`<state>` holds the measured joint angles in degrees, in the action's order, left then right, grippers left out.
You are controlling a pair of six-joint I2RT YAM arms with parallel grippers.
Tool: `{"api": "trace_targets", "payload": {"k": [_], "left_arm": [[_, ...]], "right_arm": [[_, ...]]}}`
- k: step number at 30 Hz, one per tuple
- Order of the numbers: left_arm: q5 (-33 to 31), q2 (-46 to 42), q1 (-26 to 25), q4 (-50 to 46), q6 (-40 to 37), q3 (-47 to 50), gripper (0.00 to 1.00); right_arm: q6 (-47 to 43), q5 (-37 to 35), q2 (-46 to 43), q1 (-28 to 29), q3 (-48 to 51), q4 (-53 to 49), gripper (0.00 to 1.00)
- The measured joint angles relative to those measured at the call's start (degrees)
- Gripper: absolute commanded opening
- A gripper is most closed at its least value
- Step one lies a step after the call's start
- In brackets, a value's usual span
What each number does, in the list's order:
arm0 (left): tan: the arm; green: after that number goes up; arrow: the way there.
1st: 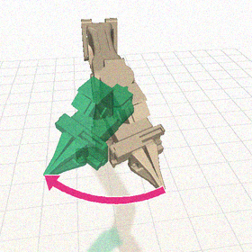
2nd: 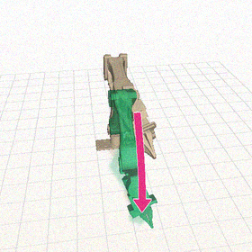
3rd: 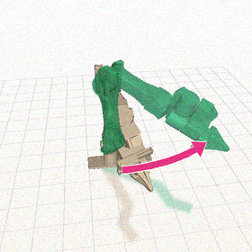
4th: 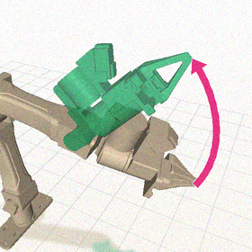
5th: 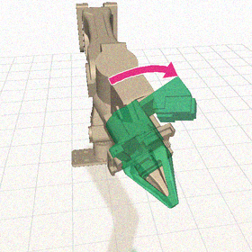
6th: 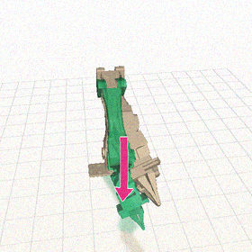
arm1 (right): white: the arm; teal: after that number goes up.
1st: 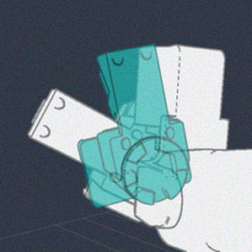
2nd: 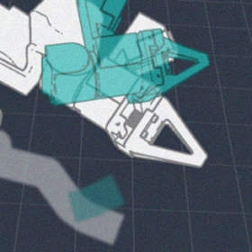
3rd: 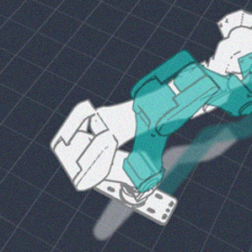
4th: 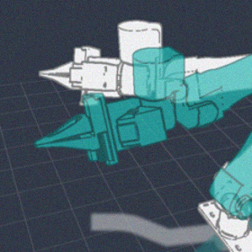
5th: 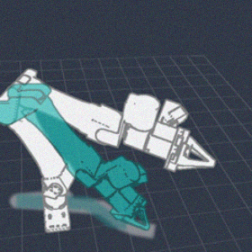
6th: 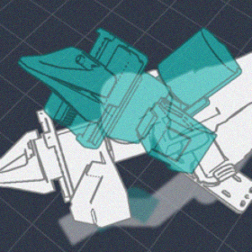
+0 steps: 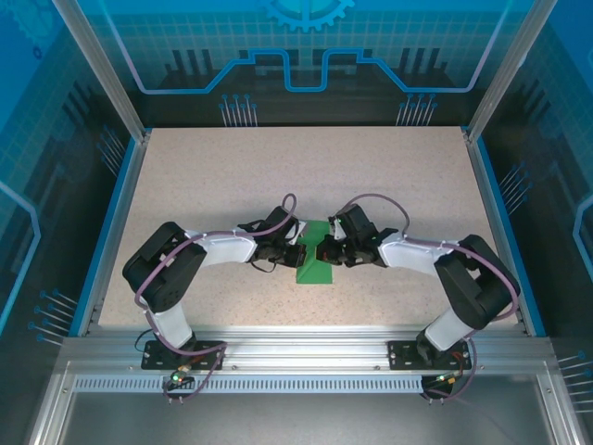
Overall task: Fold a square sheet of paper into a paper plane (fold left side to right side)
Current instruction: Fold the triangle a second time at the center of the table.
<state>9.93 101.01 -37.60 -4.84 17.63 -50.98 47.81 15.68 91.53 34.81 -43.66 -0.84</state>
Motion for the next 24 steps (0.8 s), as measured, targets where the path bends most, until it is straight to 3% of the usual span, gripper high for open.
{"api": "trace_targets", "payload": {"k": [11,24], "left_arm": [[0.1,0.3,0.0,0.0,0.0,-0.4,0.06],[0.2,0.3,0.0,-0.2,-0.2,-0.5,0.07]], "right_arm": [[0.2,1.3,6.5,0.0,-3.7,2.6,0.02],[-0.9,0.1,7.4,0.0,-3.7,0.3,0.02]]}}
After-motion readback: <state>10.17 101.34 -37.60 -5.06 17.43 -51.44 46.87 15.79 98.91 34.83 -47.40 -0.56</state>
